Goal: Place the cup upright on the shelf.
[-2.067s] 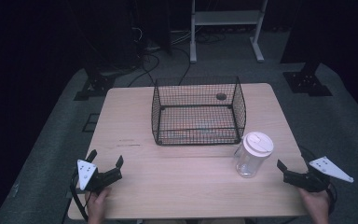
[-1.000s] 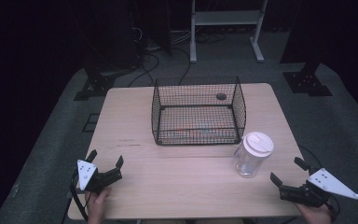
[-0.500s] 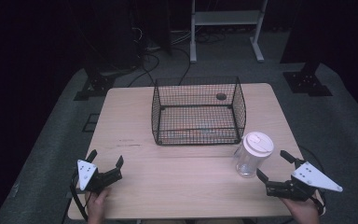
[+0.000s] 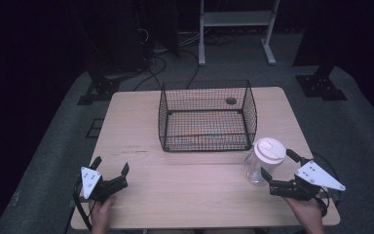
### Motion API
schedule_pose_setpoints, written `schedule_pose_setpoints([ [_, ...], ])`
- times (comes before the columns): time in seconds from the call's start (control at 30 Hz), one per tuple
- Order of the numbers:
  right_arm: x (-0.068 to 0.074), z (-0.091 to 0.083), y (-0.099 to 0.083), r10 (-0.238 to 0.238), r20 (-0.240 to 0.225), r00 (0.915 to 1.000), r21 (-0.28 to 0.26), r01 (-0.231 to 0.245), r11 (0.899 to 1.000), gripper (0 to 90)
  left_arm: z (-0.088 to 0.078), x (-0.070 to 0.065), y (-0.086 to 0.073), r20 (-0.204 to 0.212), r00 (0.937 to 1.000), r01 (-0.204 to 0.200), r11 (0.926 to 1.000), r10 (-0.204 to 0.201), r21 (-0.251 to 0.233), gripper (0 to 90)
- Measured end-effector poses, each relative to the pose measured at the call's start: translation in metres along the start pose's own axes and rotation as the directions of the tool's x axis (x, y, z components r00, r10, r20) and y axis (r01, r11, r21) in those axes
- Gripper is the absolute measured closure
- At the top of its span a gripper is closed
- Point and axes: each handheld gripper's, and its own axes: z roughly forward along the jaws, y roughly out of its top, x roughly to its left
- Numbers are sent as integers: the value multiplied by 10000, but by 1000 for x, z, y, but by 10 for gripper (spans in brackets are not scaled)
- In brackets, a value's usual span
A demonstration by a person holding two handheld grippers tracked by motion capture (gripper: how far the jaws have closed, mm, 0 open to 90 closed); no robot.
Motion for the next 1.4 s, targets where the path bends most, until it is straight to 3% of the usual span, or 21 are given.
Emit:
schedule_pose_setpoints([
  [0.53, 0, 26, 6, -182, 211, 9996, 43, 181, 9998, 0, 0, 0, 0, 19, 10000, 8, 10000, -8, -22, 0],
  [0.73, -3, 28, 5, -225, 149, 9996, 82, 224, 9997, 0, 0, 0, 0, 28, 10000, 79, 10000, -79, -52, 0],
  [0.8, -3, 27, 5, -344, 1, 9994, 38, 344, 9994, 37, 0, 1, 0, 24, 10000, 97, 9999, -97, -52, 0],
  [1.23, -3, 27, 8, -328, 67, 9994, 264, 327, 9991, 42, 0, 0, 0, 4, 10000, 89, 9999, -89, -46, 0],
  [1.4, -3, 25, 13, -250, 42, 9997, 86, 250, 9997, 42, 0, 1, 0, 2, 10000, 86, 10000, -86, -40, 0],
])
